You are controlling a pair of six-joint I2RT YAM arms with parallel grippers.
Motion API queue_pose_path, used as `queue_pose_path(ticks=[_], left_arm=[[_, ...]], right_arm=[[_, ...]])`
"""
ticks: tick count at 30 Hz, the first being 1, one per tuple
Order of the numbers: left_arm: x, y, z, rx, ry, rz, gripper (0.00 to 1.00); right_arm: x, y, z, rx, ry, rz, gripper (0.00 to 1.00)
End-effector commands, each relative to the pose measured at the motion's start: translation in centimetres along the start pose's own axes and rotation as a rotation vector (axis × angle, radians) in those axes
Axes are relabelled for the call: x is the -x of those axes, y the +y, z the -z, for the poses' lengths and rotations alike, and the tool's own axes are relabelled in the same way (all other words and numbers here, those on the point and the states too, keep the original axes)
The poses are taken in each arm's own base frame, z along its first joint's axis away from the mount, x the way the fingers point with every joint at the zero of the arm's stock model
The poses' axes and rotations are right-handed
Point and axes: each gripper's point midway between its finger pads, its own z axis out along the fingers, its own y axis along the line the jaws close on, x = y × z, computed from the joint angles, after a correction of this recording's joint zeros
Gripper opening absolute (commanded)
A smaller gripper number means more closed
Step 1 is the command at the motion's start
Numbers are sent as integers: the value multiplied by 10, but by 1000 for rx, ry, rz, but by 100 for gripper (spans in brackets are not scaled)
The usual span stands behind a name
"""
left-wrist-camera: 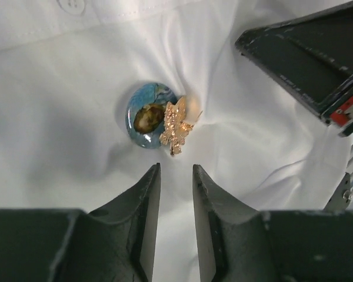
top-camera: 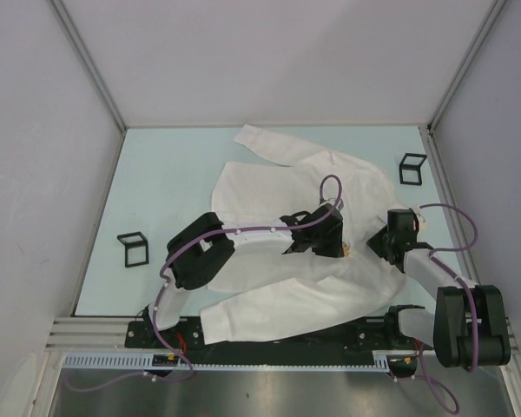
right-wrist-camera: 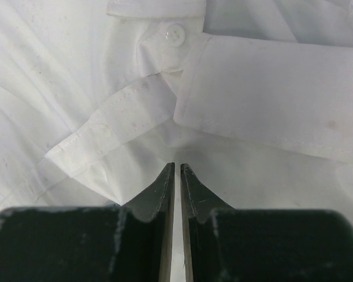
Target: Remove the brooch from the garment
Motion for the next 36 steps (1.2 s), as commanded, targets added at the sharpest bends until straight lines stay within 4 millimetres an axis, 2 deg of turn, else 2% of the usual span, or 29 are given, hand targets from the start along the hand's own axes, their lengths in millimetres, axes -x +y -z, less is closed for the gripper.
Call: queue_pose_path(ticks=[1,12,22,31,36], left_arm=[[28,-27,10,-87,-74,25,32],[30,-22,-3,-58,-46,30,34],[24,-10,-4,-23,-43,30,38],[19,-13,-10,-39,-21,42,32],[14,-5,-8,-18,-20,43,37]], right_arm=[[1,2,-2,10,1,-5,12],[-1,3,-4,17,9,1,12],[-1,3,-6,16,10,3,12],[-2,2,-7,16,15,8,12],[-2,4,-7,22,15,6,12]])
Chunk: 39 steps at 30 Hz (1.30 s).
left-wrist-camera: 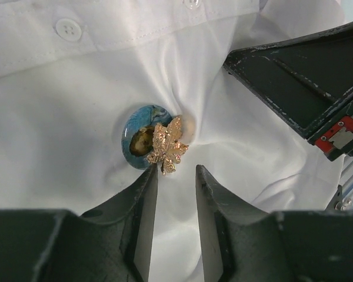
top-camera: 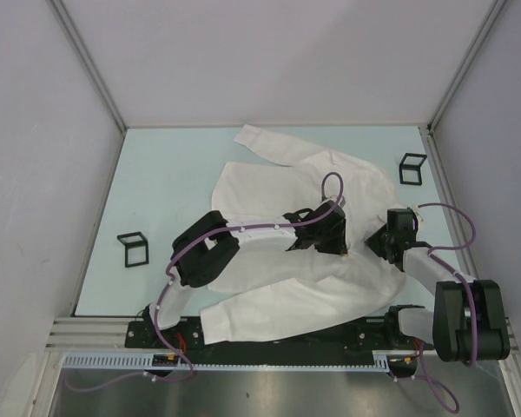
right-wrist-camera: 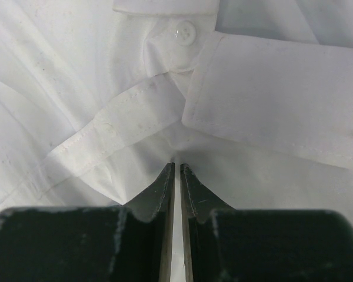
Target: Remove the brooch from the garment
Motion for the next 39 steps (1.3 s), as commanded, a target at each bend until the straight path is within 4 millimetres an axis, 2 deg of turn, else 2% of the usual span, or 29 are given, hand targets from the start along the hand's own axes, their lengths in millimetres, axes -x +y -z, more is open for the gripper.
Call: queue_pose_path(ticks=[1,6,11,17,25,30,32,36,39], left_arm=[[4,-3,2,-17,-15,20,37],[4,-7,0,-28,-5,19,33],[-3,-2,3,-30,-3,30,39],[-7,-5,0,-41,10,39,36],[-3,-8,-9,-52,13,46,31],[6,-13,-8,-55,-16,20,22],[6,-9,-9,-32,-12,12,21],[10,-12,-5,-36,-26,2,19],[14,-16,-1,-45,-41,2,23]], right_arm=[[2,0,-2,2,-9,7,12],[1,-1,-3,0,-3,11,12],[2,0,-3,3,-6,13,12],[0,-2,-5,-6,5,18,13],[-1,-2,-6,-4,7,18,12],[0,-2,-5,-6,5,18,13],[0,-3,-6,-8,3,20,12],[-1,-4,-5,-11,6,20,12],[0,-3,-6,-11,2,20,12]])
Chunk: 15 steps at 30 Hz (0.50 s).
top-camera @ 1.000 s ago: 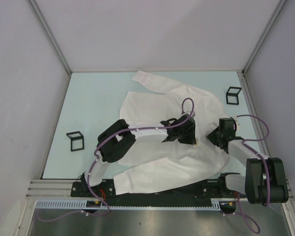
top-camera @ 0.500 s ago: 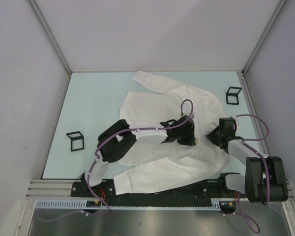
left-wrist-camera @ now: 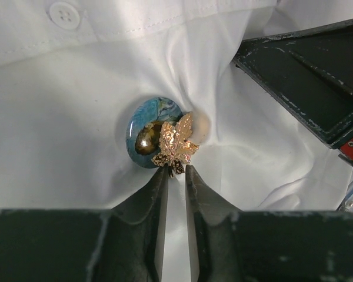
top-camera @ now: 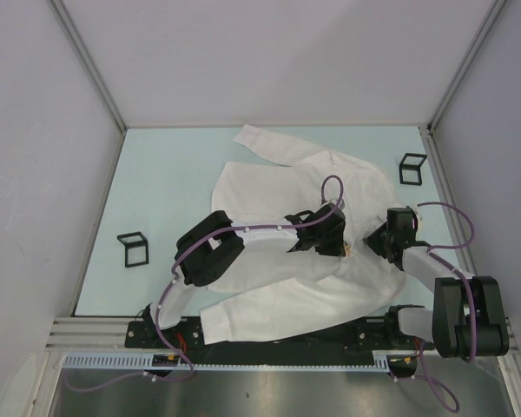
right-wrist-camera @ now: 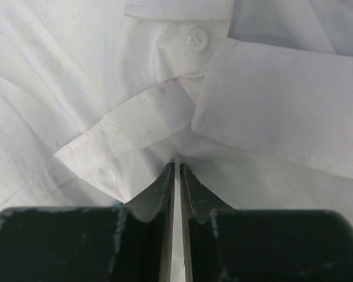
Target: Remove the brooch from the garment
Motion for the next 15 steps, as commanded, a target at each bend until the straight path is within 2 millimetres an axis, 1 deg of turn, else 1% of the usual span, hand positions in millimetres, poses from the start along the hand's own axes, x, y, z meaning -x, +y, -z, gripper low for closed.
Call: queue_pose_path(ticks=[1,9,12,14,15], left_arm=[[20,-23,11,-45,-60,-23,24],[25,-26,11,-50,-70,-23,23],[24,-26,9,-47,-64,-23,20],[27,-27,9,-46,-70,-32,16],[25,-25,9,-30,-65,-39,13]], right_arm=[[0,-8,-2,-32,-1,20,13],[-1,-8,-1,-31,1,20,13],[-1,-7,-1,-30,1,18,13],[0,-8,-2,-31,0,20,13],[-1,-8,-2,-30,1,21,13]])
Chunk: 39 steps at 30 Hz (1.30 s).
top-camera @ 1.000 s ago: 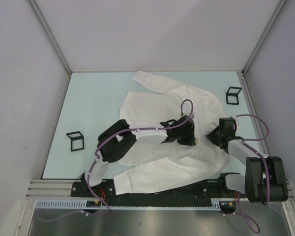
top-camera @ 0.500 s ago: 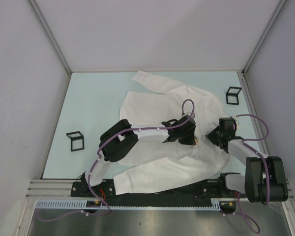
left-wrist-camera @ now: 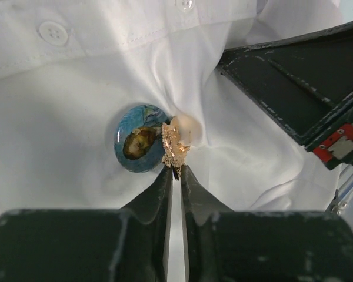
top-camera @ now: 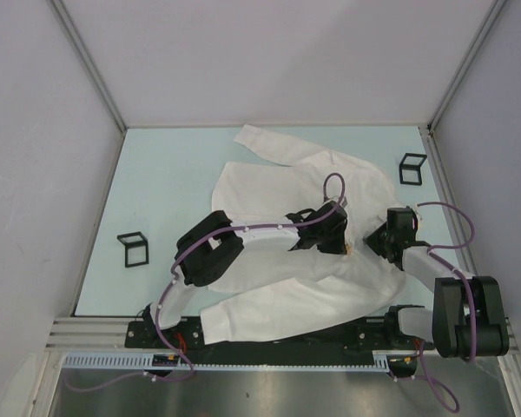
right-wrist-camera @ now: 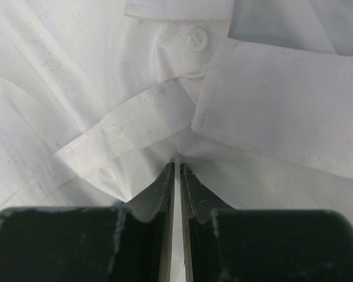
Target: Remove the brooch from the garment
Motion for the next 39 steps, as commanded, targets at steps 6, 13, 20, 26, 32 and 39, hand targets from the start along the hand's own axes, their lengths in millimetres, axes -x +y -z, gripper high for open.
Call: queue_pose_path(ticks=[6,13,20,26,32,39], left_arm=[[17,-12,7,40,-10,-67,0],[10,-2,11,115,74,-184,0],[-2,-8,20,112,182,-256,0],[-15,-3,25,132,255,-295,0],[-23,6,27,160,308,-326,0],[-16,1,36,161,285,-334,0]], right_arm=[[0,-10,-3,-41,-2,20,13],[2,-9,-1,-40,-13,18,13],[1,-10,-1,-45,-11,23,13],[2,-9,0,-42,-12,26,13],[3,-8,0,-37,-16,26,13],[5,-8,2,-38,-26,27,13]])
